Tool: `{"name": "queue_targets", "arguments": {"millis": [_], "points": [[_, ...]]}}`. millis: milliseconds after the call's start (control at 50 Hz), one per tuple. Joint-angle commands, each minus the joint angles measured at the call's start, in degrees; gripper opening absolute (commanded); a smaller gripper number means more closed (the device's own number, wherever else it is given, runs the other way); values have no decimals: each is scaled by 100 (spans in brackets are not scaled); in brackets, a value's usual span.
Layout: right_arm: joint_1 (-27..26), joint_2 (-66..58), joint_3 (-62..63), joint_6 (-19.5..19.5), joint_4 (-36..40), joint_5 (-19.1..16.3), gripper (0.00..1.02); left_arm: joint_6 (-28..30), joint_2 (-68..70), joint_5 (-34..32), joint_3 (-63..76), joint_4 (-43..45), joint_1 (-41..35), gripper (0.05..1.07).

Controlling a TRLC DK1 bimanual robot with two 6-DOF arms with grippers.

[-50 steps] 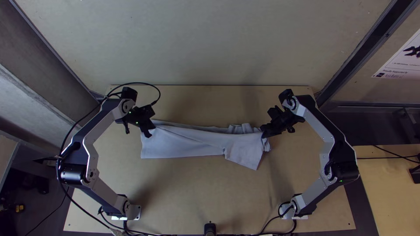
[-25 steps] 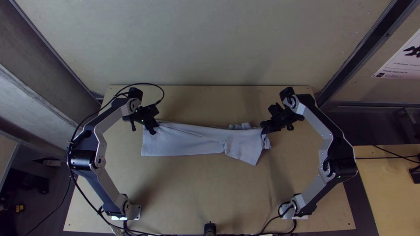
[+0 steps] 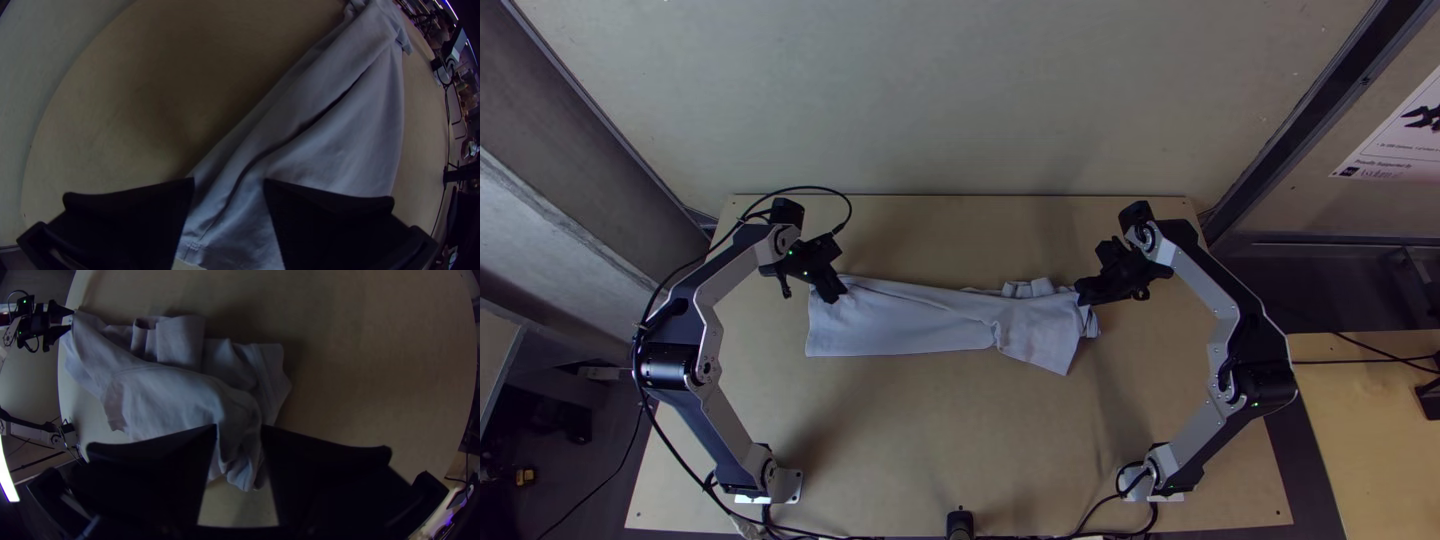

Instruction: Fold the t-shirt

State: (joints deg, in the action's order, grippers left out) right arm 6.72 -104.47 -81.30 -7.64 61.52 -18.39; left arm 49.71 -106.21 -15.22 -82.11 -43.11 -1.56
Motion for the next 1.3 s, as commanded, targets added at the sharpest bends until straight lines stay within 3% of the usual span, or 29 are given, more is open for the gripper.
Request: {"name": "queue_targets", "arguments": {"millis": [0,100,500,680,920,1280], "points": [[-30,-118,123,105,53,64,87,-137,303,-60,169,-39,112,102],[-30,-56,105,105,80,64,98,-243,505,-156,107,-39,218,102],[-154,884,35,219,133,64,98,-884,1068,-851,63,-690,815,102],[93,1367,140,175,176,64,98,-1069,1103,-1229,221,-1331,1149,102],[708,1781,281,219,229,64,86,-1139,1305,-1343,608,-1507,1633,102],[1042,1895,299,351,229,64,87,-1359,927,-2090,889,-1859,2090,102]]}}
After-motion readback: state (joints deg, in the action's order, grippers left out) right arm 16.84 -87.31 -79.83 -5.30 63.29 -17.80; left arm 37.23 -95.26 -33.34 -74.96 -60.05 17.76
